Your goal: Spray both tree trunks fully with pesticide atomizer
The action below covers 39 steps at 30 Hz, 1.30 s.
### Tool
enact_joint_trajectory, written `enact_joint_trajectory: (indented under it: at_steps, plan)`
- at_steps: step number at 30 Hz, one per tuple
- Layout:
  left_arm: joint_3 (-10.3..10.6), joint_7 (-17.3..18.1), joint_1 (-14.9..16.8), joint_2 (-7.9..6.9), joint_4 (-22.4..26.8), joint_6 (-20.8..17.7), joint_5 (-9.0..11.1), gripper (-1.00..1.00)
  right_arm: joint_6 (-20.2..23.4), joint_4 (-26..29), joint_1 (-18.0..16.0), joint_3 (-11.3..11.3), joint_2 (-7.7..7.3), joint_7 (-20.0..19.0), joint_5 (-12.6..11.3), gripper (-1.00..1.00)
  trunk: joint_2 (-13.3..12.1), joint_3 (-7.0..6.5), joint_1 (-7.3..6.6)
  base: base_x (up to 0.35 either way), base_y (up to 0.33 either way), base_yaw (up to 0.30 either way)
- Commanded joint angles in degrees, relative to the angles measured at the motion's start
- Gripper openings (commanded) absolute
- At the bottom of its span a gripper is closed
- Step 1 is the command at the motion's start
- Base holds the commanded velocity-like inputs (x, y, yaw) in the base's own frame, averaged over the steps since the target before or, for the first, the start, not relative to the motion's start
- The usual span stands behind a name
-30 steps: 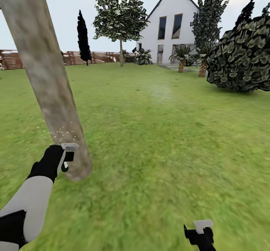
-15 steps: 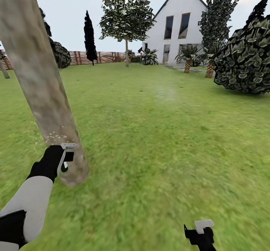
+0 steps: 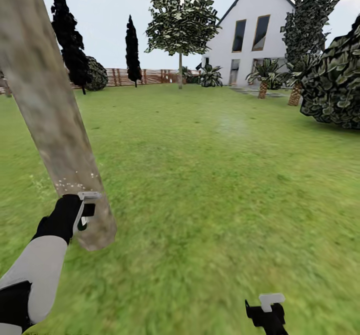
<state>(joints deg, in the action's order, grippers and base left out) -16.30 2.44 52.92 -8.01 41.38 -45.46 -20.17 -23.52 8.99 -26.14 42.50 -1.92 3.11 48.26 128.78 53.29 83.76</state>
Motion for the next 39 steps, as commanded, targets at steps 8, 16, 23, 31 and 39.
enact_joint_trajectory:
  at_steps: [8,16,23,31,39]
  plan:
    - [0.02,0.71,-0.22,-0.58,-1.01,-0.05,0.41,-1.00,-0.21,-0.12,-0.05,0.31,-0.02,0.32,0.61,1.00,0.02,0.05,0.00,0.138,-0.248,0.277]
    - [-0.54,0.61,-3.41,-1.64,-1.17,0.43,0.14,-1.00,-0.21,-0.12,-0.05,0.31,-0.02,0.23,0.61,1.00,0.02,0.05,0.00,0.193,-0.230,0.277]
    - [-0.16,0.42,-5.01,1.11,-1.19,0.64,0.56,-1.00,-0.21,-0.12,-0.05,0.31,-0.02,0.23,0.61,1.00,0.02,0.05,0.00,0.237,-0.199,0.262]
    - [-0.52,0.05,-8.63,0.48,-0.86,1.07,0.21,-1.00,-0.21,-0.12,-0.05,0.31,-0.02,0.23,0.61,1.00,0.02,0.05,0.00,0.195,-0.214,0.088]
    - [-0.75,0.03,-9.06,1.39,-0.82,1.08,0.66,-1.00,-0.23,-0.05,-0.05,0.31,-0.09,0.29,0.59,1.00,0.02,0.05,0.00,0.016,-0.154,0.215]
